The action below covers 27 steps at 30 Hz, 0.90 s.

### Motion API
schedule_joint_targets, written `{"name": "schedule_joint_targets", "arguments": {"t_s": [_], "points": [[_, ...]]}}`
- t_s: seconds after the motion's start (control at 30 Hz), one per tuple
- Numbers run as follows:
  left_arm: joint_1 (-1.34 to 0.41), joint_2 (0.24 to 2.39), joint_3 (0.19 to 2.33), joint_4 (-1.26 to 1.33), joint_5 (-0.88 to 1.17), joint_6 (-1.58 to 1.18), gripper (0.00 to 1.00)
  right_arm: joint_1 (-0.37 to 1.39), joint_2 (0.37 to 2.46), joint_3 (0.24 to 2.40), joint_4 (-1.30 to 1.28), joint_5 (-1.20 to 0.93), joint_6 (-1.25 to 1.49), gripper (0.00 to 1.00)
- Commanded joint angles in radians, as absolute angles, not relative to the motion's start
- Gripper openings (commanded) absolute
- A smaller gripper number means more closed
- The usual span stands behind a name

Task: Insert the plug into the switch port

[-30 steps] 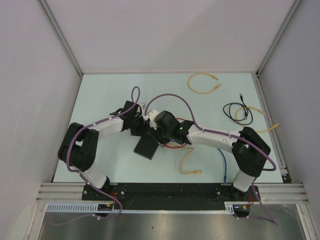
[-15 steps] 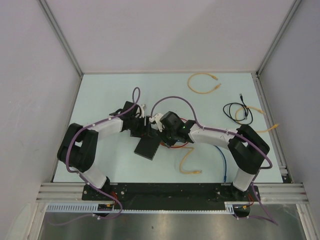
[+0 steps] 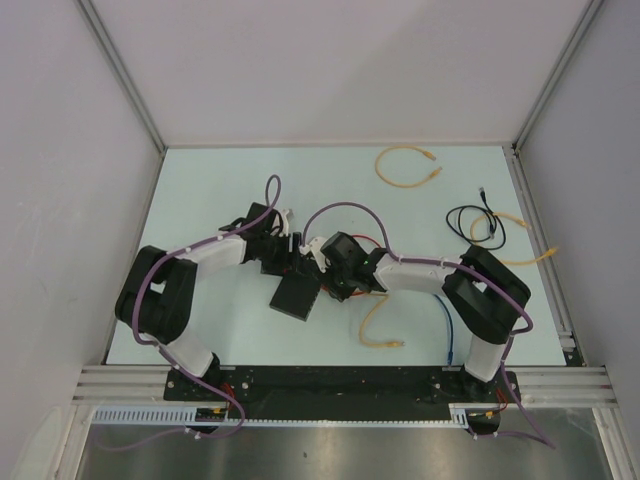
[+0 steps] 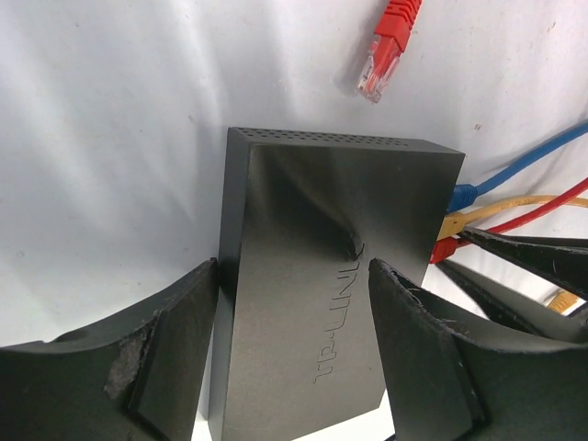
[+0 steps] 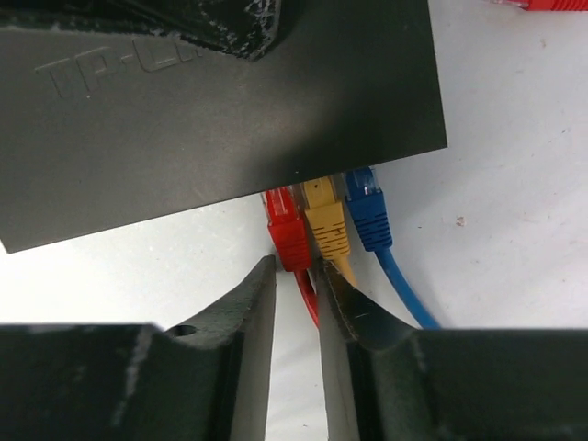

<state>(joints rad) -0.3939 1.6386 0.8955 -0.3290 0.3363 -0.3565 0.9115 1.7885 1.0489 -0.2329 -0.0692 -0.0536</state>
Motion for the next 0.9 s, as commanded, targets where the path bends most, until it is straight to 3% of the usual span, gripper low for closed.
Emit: {"name": "schedule_joint_targets", "arguments": {"t_s": [0.0, 0.1, 0.23, 0.87], "points": [[-0.393, 1.646, 0.891, -0.337, 0.385, -0.351, 0.71, 0.928, 1.824, 1.026, -0.203, -0.048, -0.092, 0.26], [-0.394, 1.649, 0.887, -0.334, 0.391, -0.356, 0.7, 0.943, 1.841, 1.026, -0.195, -0.035, -0.106, 0.18], [-0.393, 1.649, 0.874, -0.327, 0.402, -0.368, 0.69, 0.948, 1.839, 1.026, -0.192, -0.04, -0.113, 0.0], [-0.468, 1.652, 0.844, -0.298, 0.549, -0.396, 0.66, 0.994, 1.724, 1.098, 0.075, -0.055, -0.17, 0.0]]}}
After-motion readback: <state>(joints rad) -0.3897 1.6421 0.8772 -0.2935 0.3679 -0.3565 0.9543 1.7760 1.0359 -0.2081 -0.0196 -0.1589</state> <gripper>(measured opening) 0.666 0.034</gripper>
